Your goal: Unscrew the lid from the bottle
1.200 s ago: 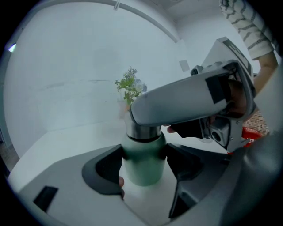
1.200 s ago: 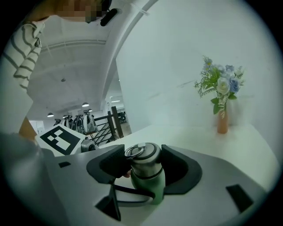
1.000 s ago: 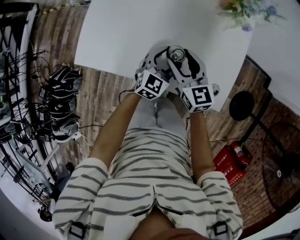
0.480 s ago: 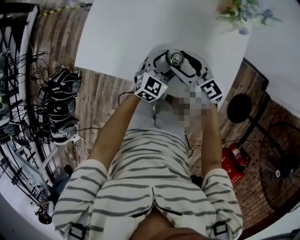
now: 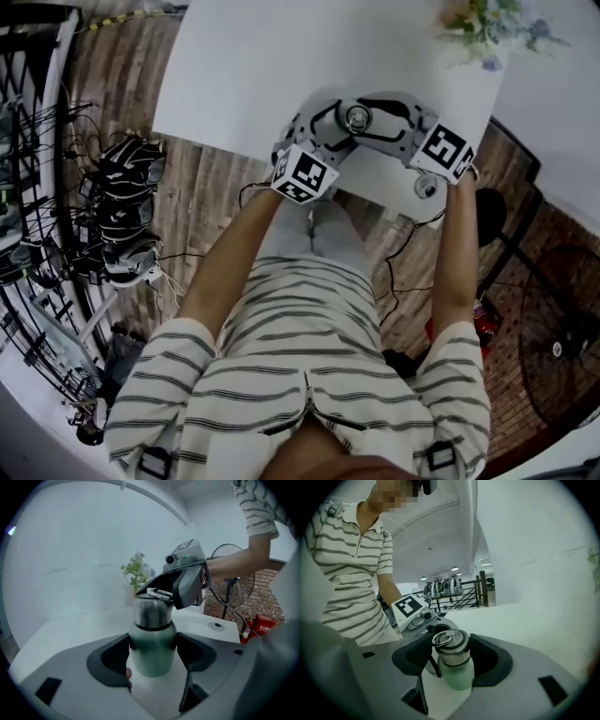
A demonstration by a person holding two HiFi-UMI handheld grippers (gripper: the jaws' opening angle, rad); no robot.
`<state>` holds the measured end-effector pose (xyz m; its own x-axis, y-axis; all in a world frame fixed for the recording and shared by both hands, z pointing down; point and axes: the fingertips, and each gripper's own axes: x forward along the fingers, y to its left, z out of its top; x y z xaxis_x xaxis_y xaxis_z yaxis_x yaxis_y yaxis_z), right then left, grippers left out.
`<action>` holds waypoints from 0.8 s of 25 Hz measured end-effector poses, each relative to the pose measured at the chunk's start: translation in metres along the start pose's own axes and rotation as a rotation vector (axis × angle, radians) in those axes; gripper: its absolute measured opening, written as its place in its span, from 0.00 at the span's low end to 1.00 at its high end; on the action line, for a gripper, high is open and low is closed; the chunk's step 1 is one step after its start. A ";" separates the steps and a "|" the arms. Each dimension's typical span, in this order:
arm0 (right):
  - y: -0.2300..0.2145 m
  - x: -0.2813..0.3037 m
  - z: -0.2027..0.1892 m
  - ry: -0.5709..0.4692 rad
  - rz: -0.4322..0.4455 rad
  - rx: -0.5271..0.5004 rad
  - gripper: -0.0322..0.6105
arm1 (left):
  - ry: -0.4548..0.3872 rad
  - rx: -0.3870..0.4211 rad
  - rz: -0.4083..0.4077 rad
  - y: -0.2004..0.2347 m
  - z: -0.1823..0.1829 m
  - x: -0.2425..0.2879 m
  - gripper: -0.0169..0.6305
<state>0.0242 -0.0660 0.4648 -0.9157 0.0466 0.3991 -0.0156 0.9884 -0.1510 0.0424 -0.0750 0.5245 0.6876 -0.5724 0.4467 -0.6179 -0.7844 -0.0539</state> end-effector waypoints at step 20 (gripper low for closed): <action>-0.004 -0.006 0.017 -0.115 -0.446 0.078 0.56 | -0.002 0.003 0.002 0.001 0.001 0.001 0.51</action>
<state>0.0231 -0.0727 0.4476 -0.8510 -0.4014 0.3386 -0.4443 0.8941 -0.0570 0.0429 -0.0766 0.5244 0.6873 -0.5740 0.4451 -0.6177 -0.7843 -0.0576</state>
